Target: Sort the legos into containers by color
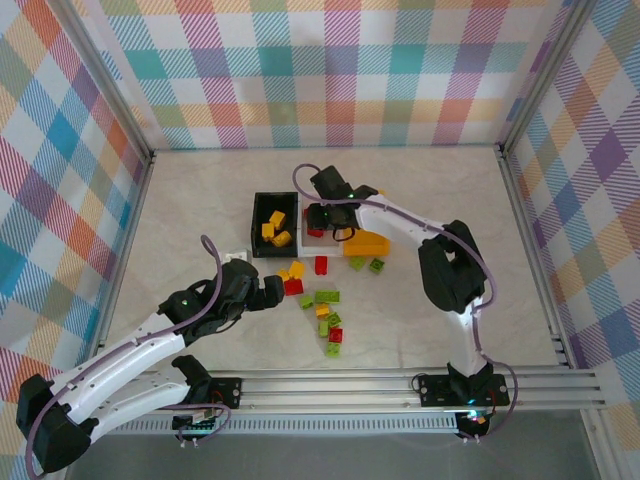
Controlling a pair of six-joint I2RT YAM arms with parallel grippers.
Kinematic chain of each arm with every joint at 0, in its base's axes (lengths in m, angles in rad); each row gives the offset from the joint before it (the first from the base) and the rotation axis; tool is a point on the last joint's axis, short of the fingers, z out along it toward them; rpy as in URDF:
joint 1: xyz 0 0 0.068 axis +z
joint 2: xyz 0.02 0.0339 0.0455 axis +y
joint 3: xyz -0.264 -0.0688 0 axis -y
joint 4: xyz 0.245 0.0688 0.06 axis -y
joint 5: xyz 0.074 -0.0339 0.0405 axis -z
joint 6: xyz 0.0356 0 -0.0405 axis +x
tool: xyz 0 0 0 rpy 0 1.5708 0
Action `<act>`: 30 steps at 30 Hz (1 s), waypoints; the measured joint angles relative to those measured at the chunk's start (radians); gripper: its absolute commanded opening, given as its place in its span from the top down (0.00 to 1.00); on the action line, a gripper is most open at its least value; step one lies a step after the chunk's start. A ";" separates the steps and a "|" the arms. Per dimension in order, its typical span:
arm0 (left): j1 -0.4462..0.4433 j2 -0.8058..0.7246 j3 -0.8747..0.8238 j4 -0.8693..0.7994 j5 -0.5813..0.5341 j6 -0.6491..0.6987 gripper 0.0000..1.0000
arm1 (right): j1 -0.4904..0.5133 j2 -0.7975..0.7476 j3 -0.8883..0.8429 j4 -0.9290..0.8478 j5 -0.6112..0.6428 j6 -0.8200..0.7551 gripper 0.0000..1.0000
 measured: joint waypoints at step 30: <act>0.000 0.645 0.175 0.223 0.075 0.122 0.09 | 0.001 -0.582 -0.577 0.100 -0.075 0.087 0.25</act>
